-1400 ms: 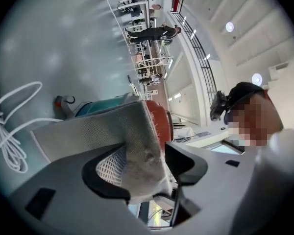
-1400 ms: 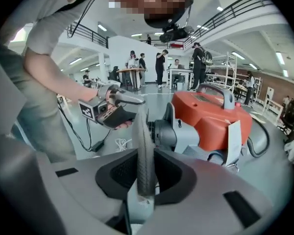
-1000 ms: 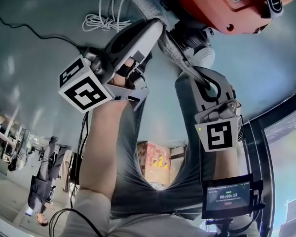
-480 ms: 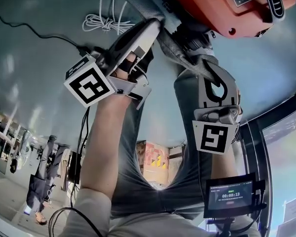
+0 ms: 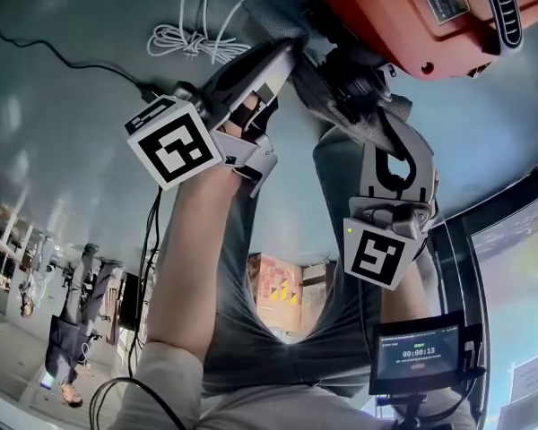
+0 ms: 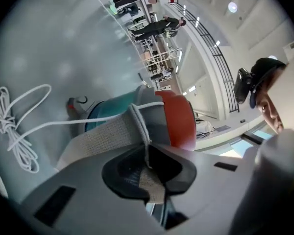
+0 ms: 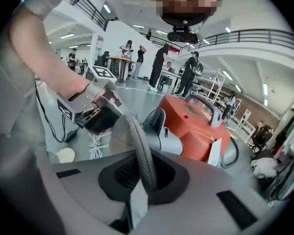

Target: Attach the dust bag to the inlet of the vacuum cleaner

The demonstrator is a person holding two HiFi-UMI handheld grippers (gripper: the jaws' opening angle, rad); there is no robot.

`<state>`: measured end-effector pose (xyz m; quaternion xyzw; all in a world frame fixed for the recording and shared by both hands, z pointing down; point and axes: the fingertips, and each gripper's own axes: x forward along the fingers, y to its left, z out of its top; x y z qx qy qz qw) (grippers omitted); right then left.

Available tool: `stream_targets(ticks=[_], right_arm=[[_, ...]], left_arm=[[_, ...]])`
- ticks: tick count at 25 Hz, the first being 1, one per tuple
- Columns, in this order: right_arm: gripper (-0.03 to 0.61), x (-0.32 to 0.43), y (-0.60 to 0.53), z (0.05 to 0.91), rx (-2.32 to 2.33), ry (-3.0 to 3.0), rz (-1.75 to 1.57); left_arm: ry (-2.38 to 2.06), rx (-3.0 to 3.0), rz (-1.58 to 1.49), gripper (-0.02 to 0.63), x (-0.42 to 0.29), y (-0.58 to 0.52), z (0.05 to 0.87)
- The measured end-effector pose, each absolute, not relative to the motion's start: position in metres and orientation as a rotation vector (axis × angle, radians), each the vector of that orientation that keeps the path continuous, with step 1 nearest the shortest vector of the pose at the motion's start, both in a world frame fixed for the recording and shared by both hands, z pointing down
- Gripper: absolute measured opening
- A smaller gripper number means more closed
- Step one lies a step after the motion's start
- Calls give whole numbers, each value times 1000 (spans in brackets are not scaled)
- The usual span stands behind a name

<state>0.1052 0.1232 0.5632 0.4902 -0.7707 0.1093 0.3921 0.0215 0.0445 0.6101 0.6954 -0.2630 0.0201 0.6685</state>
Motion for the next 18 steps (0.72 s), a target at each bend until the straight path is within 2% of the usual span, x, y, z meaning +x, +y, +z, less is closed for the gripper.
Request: stream_targets(ticks=[7,10,18], right_arm=[[21,98,130,585,1205,-2030,585],[23,99,135,585,1220,-2104,705],[26,101,140,567,1257,-2028,743]], left_arm=[[-521,1586,-152,31,17,34,584],[-511,1562,-247,54,13,31,579],[-636,1578,-162,67,-5,49,560]])
